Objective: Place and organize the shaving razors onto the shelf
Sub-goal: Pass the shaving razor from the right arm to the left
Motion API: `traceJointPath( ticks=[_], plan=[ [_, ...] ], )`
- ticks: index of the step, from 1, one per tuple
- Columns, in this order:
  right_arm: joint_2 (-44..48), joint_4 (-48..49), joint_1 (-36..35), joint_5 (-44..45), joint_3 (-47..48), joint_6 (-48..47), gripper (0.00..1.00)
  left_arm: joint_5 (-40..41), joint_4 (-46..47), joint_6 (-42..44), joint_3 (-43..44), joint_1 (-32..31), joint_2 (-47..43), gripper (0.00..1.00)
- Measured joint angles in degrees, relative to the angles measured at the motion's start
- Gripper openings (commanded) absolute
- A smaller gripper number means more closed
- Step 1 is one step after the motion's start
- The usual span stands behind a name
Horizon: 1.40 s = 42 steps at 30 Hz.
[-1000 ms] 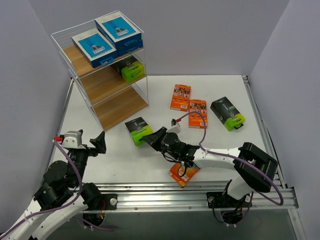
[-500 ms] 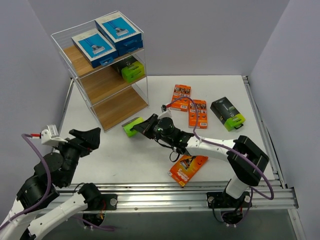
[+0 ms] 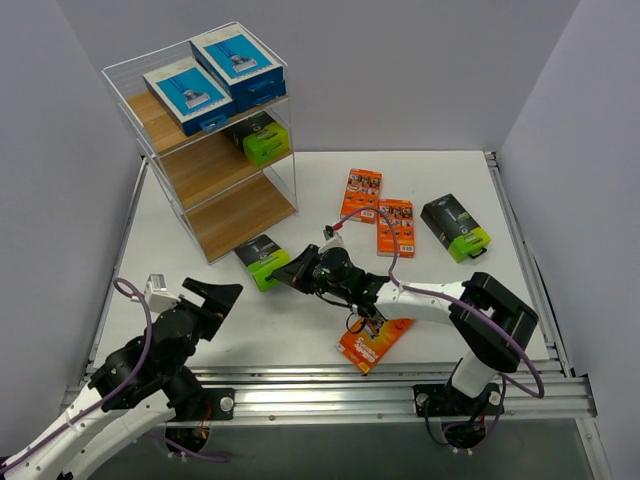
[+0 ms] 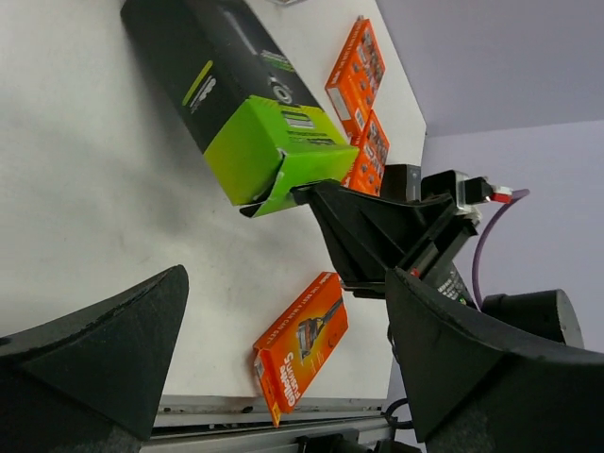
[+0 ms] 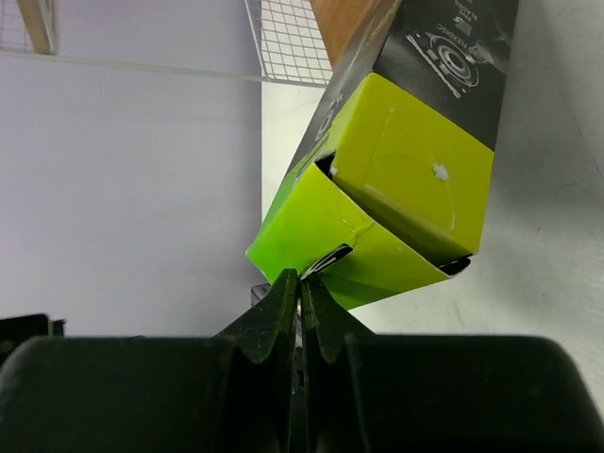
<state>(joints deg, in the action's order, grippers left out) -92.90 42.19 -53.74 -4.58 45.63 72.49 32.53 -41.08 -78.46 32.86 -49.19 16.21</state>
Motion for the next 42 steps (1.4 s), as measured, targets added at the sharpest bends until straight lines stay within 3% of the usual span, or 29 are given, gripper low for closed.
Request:
traceJointPath(
  ticks=[11, 20, 32, 42],
  plan=[
    [0.02, 0.42, -1.77, -0.52, -2.1, 1.29, 0.0, 0.04, 8.22, -10.51, -10.49, 0.31, -1.6, 0.94],
    [0.68, 1.81, -4.57, 0.57, -4.22, 2.71, 0.0, -2.03, 17.59, -11.39, -14.67, 4.46, 5.49, 0.94],
    [0.68, 4.22, -6.38, 1.79, -5.73, 4.24, 0.0, -16.11, 30.18, -9.79, -19.63, 19.5, 13.09, 0.94],
    [0.44, 6.32, -7.67, 3.13, -5.77, 4.9, 0.0, -21.49, 34.75, -9.22, -21.09, 20.22, 15.47, 0.94]
  ],
)
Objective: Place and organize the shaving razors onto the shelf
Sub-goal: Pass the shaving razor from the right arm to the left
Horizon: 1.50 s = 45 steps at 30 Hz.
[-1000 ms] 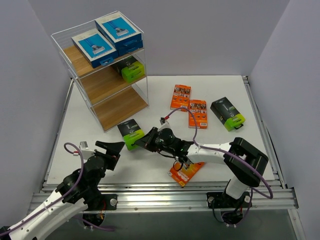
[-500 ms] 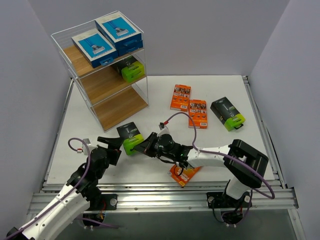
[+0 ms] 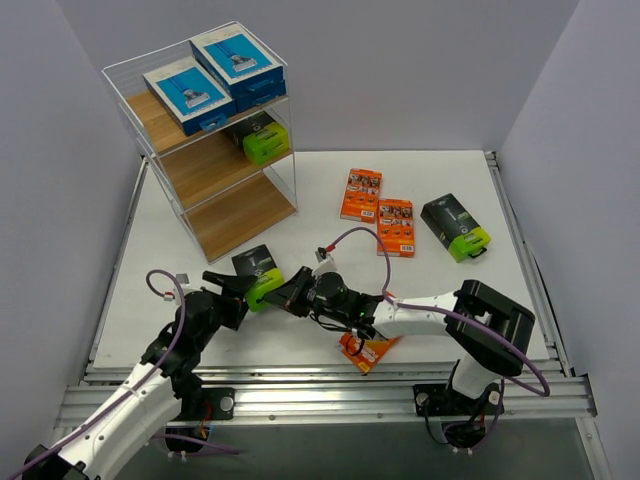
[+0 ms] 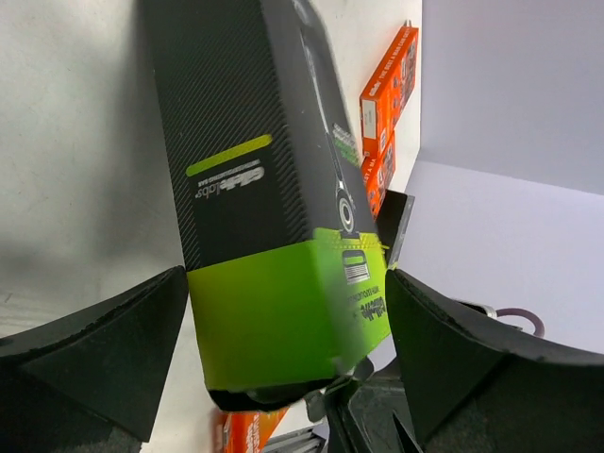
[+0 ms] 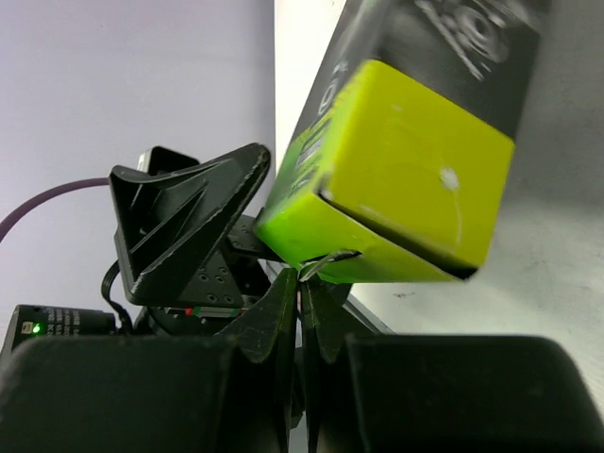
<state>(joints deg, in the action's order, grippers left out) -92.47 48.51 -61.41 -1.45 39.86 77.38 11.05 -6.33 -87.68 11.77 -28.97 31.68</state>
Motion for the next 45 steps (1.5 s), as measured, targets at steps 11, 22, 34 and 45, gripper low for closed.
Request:
traceJointPath(
  ticks=[11, 22, 34, 45],
  plan=[
    [-0.79, 3.13, -1.64, 0.31, -0.76, 1.7, 0.0, -2.14, 4.04, -0.15, -1.16, 0.07, 2.62, 0.94],
    [-0.79, 5.16, -2.45, 0.72, -3.78, 2.32, 0.0, -2.25, 4.04, -0.35, -2.64, 0.11, 1.36, 0.76],
    [-1.07, 8.31, -3.58, 2.64, -6.23, 3.78, 0.0, -2.25, 3.34, 0.92, -3.21, 0.22, 1.27, 0.33],
    [3.78, 3.72, -4.07, 3.06, -6.19, 1.11, 0.22, -0.81, -1.57, 8.17, -2.25, 0.5, -2.54, 0.3]
  ],
)
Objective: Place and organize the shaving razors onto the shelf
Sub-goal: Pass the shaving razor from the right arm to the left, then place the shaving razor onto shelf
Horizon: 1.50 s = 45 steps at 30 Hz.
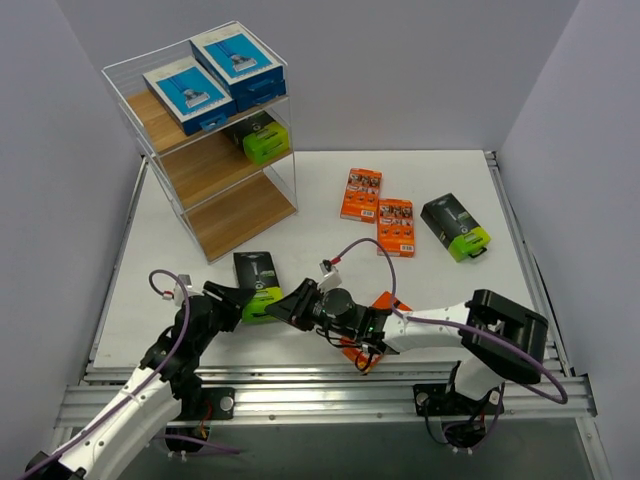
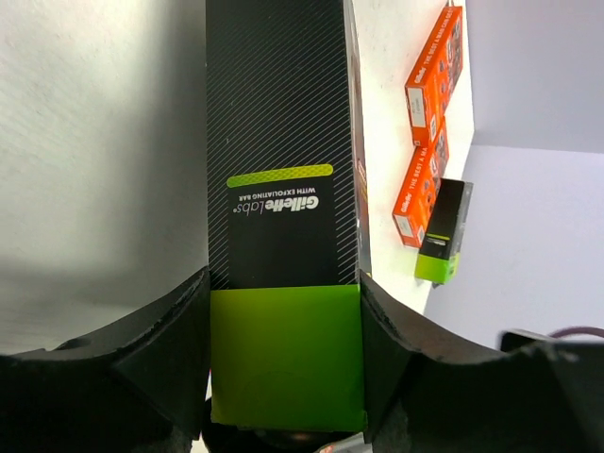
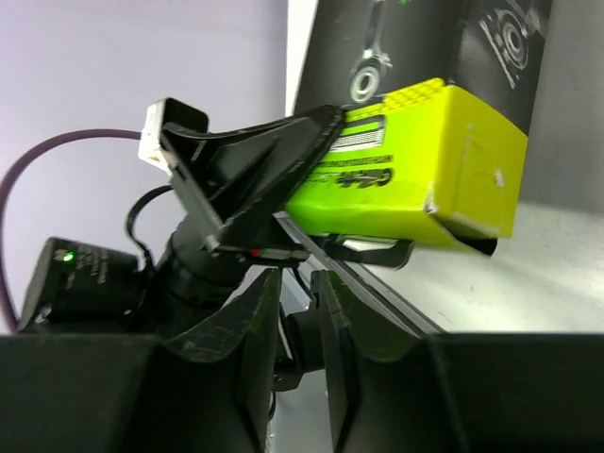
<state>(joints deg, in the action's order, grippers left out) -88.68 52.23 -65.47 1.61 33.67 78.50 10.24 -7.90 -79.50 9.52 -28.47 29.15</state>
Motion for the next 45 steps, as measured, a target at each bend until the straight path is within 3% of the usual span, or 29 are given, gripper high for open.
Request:
traceJointPath(
  ticks=[9, 16, 31, 45],
  plan=[
    [11.93, -7.34, -0.22, 2.78, -0.55, -3.02, 0.25, 3.63, -6.54, 8.9, 7.41, 0.61, -0.52, 0.25],
    [18.62, -11.82, -0.2, 5.6, -2.86, -4.42, 0.31, 5.79, -6.49, 13.35, 14.4, 0.98, 1.6, 0.23],
    [20.46, -12.15, 1.99, 5.88, -9.81, -3.74, 0.34, 6.29, -6.6, 19.87, 31.01, 1.33, 8.2, 0.22],
    [22.34, -11.21, 6.05, 3.06, -11.72, -3.58, 0.35, 9.4, -4.79, 24.52, 34.8, 2.38, 13.94, 0.22]
  ],
)
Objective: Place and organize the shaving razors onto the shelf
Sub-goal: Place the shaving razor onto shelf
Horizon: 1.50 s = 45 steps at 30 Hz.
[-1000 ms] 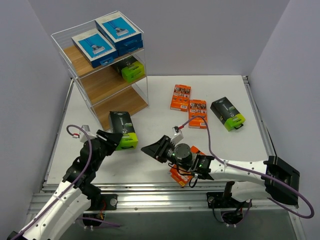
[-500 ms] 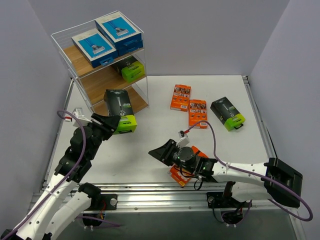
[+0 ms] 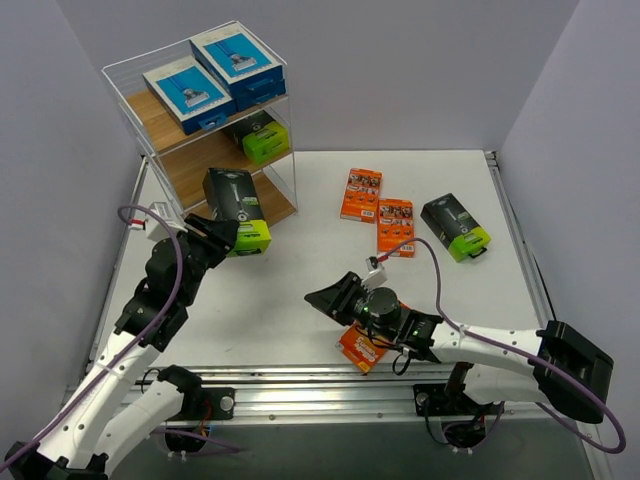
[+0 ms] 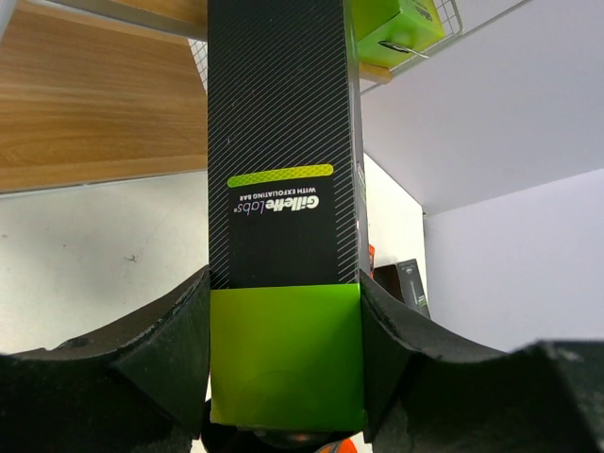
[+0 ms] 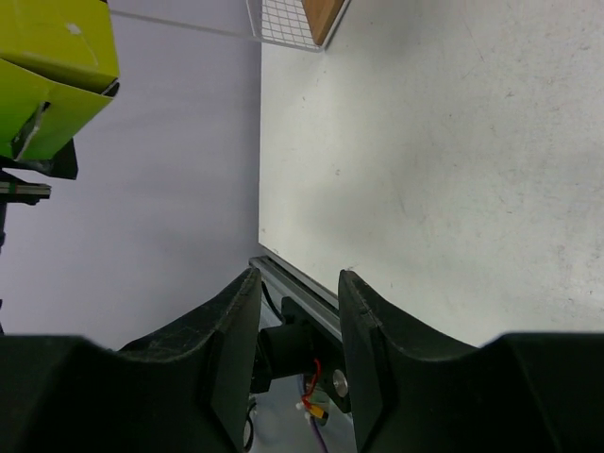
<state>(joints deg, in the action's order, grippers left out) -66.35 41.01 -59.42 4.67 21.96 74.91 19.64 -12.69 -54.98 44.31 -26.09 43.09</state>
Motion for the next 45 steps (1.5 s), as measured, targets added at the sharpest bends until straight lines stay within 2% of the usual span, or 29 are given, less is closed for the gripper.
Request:
traceJointPath(
  ticks=[5, 11, 19, 30, 39, 45],
  plan=[
    [2.25, -0.79, 1.99, -0.94, 0.0, -0.28, 0.35, -1.4, 1.75, 0.85, 0.83, 1.11, 1.92, 0.22],
    [2.49, -1.9, 3.96, -2.1, 0.0, -0.48, 0.36, -6.51, 6.03, 0.48, 1.51, 6.23, 4.92, 0.21],
    [-1.42, -1.38, 6.99, -5.22, 0.07, -1.31, 0.36, -11.26, 8.28, -0.57, 2.62, 12.0, 7.87, 0.18],
    [-4.83, 0.33, 8.74, -8.46, 0.35, -1.51, 0.36, -12.09, 8.33, -3.52, 2.75, 13.57, 7.28, 0.05],
    [-5.88, 2.38, 8.96, -9.49, 0.35, -1.49, 0.36, -9.97, 7.72, -4.46, 2.91, 14.25, 1.88, 0.04],
    [-6.88, 3.32, 9.75, -10.58, 0.66, -1.46, 0.36, -7.98, 7.78, -4.28, 3.43, 14.27, 3.1, 0.04]
  ],
)
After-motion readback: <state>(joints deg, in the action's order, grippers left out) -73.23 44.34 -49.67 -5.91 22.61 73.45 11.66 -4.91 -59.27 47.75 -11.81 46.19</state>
